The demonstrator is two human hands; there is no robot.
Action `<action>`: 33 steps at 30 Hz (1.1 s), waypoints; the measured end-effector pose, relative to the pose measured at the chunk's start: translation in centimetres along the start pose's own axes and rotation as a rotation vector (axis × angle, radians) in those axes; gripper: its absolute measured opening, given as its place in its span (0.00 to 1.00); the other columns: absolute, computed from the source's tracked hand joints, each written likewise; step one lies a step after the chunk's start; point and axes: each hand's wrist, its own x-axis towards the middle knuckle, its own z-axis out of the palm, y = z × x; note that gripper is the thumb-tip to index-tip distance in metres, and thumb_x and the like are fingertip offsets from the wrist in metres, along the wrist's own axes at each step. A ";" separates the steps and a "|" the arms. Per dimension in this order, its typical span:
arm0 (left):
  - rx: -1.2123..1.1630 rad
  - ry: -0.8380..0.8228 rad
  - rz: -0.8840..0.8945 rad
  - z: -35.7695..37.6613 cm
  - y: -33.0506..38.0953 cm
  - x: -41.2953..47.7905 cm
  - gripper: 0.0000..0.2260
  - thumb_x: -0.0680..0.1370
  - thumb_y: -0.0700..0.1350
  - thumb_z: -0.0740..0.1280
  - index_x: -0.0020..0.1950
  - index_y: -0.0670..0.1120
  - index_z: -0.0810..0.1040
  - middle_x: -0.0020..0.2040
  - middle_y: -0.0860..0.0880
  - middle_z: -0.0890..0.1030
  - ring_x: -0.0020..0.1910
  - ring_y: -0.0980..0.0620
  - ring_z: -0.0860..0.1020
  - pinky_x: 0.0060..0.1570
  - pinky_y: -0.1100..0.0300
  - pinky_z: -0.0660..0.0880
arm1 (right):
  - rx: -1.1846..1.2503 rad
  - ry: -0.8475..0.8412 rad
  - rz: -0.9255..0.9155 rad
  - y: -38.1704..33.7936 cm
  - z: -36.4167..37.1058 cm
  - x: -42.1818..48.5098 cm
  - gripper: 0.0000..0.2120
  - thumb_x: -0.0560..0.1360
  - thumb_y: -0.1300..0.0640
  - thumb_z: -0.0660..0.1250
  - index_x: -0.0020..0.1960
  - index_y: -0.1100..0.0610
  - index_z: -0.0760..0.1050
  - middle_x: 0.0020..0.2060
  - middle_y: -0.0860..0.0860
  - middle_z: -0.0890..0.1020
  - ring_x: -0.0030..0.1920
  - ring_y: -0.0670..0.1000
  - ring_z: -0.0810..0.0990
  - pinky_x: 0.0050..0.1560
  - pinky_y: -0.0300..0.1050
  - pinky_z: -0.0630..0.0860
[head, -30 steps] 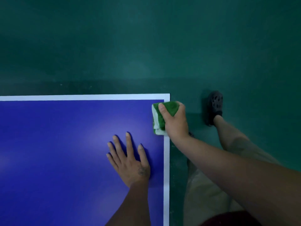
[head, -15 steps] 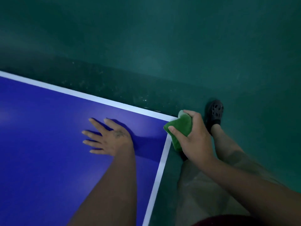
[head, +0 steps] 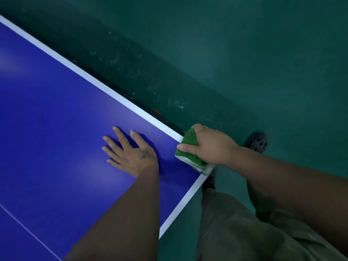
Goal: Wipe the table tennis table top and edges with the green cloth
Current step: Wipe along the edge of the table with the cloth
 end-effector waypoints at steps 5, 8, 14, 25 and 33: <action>-0.017 0.037 0.019 0.0 -0.2 0.0 0.28 0.87 0.66 0.52 0.87 0.63 0.57 0.89 0.54 0.52 0.88 0.49 0.48 0.86 0.42 0.44 | 0.142 0.036 -0.040 -3.4 0.5 3.6 0.43 0.76 0.21 0.62 0.76 0.54 0.66 0.67 0.55 0.76 0.64 0.56 0.78 0.57 0.52 0.75; -0.028 0.050 0.033 0.1 0.0 0.1 0.29 0.86 0.67 0.51 0.87 0.63 0.58 0.89 0.55 0.53 0.88 0.49 0.49 0.86 0.42 0.45 | 0.258 0.073 -0.039 -4.1 0.5 4.3 0.45 0.75 0.23 0.66 0.79 0.53 0.65 0.70 0.53 0.75 0.69 0.55 0.76 0.65 0.53 0.75; -0.028 0.063 0.037 0.2 0.1 0.2 0.28 0.87 0.66 0.51 0.87 0.62 0.59 0.89 0.54 0.54 0.88 0.47 0.50 0.86 0.41 0.46 | 0.227 -0.021 0.030 -0.3 0.5 -0.3 0.60 0.62 0.22 0.77 0.84 0.47 0.56 0.77 0.48 0.69 0.74 0.51 0.72 0.73 0.57 0.73; -0.045 0.097 0.063 0.0 0.1 0.3 0.27 0.87 0.65 0.54 0.86 0.60 0.62 0.89 0.52 0.56 0.88 0.47 0.52 0.86 0.40 0.49 | 0.156 0.028 0.022 -2.4 0.4 1.8 0.54 0.65 0.21 0.75 0.81 0.48 0.63 0.73 0.46 0.73 0.72 0.49 0.75 0.69 0.53 0.75; -0.082 0.135 0.074 0.0 0.2 0.0 0.24 0.88 0.58 0.59 0.85 0.56 0.67 0.88 0.49 0.60 0.88 0.44 0.55 0.85 0.38 0.51 | 0.142 -0.018 -0.036 -7.8 -1.7 7.3 0.57 0.67 0.22 0.75 0.84 0.51 0.58 0.78 0.50 0.71 0.75 0.53 0.74 0.68 0.51 0.74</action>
